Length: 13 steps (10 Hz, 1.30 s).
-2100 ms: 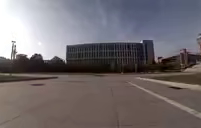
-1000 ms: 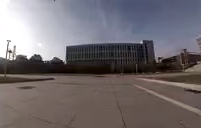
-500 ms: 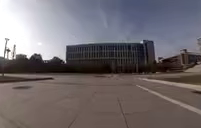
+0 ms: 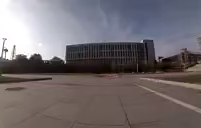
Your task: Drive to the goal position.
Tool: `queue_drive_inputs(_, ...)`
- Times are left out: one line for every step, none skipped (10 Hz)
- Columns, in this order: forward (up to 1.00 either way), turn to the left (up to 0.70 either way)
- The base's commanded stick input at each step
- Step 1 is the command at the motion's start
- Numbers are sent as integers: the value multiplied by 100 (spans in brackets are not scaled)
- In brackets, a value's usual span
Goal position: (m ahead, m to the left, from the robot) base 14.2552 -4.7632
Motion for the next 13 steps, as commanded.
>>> queue_drive_inputs(62,0)
queue_drive_inputs(62,0)
queue_drive_inputs(62,0)
queue_drive_inputs(62,0)
queue_drive_inputs(62,0)
queue_drive_inputs(62,0)
queue_drive_inputs(62,0)
queue_drive_inputs(62,0)
queue_drive_inputs(61,0)
queue_drive_inputs(61,0)
queue_drive_inputs(62,0)
queue_drive_inputs(62,0)
queue_drive_inputs(62,0)
